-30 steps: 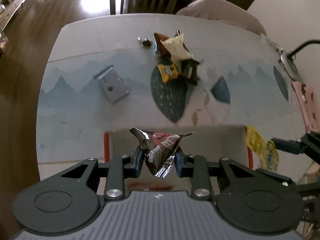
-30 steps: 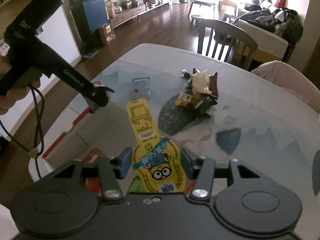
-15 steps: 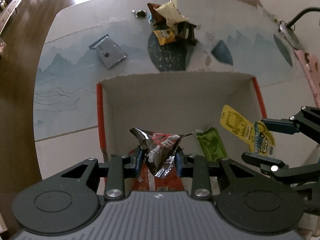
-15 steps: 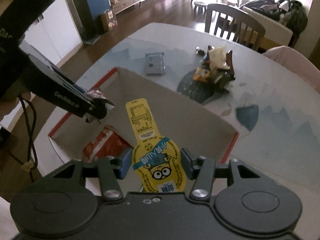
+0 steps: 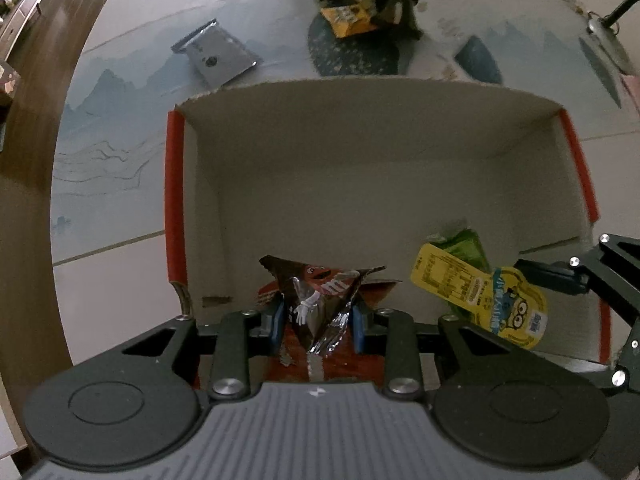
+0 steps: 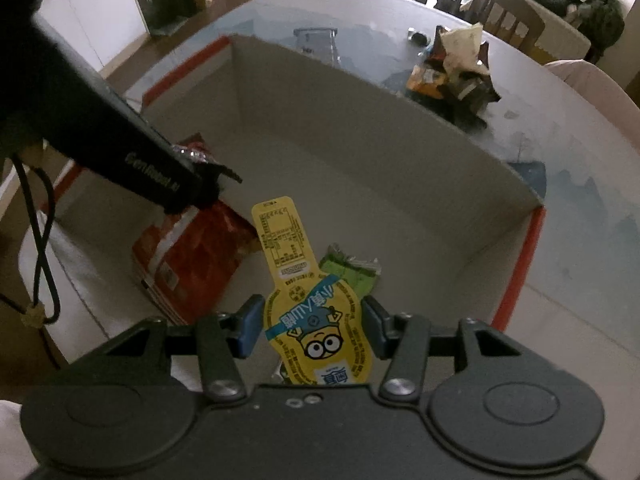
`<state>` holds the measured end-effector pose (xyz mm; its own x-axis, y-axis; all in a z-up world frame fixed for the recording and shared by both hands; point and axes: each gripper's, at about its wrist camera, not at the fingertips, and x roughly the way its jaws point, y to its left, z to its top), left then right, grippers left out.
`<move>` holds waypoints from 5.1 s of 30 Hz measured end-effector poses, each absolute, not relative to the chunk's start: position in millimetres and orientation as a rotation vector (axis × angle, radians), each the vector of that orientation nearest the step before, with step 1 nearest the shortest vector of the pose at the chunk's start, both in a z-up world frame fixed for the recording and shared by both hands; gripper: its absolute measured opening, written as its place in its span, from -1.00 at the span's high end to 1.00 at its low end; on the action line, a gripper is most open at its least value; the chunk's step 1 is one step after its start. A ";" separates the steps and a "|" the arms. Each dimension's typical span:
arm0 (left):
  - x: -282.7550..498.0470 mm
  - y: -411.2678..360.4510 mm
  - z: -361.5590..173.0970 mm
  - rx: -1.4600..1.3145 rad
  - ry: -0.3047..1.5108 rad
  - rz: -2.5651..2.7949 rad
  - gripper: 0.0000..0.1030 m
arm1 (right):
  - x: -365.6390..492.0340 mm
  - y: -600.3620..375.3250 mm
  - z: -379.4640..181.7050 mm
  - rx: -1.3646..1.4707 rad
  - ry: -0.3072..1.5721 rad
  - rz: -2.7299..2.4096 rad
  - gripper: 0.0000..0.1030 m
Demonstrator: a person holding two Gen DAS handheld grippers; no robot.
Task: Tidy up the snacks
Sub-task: 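Open the right tool over the box while the left tool releases the dark wrapper, then lift both open tools out of the box toward the snack pile, then grasp the dark chocolate bar with the right tool while the left grasps a clear-wrapped dark candy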
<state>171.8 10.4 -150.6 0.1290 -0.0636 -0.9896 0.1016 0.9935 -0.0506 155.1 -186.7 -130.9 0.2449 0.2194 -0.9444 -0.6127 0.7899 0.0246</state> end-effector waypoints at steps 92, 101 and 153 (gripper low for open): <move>472.9 30.5 -97.8 0.109 1.235 -0.072 -0.50 | 420.2 -246.1 -81.2 -0.091 1.165 0.495 -0.75; 514.2 45.2 -163.9 -0.025 1.321 0.027 -0.50 | 444.6 -233.0 -134.3 -0.053 1.253 0.496 -0.53; 524.6 25.6 -210.3 -0.080 1.286 0.120 0.42 | 452.7 -255.4 -156.1 0.045 1.250 0.572 0.88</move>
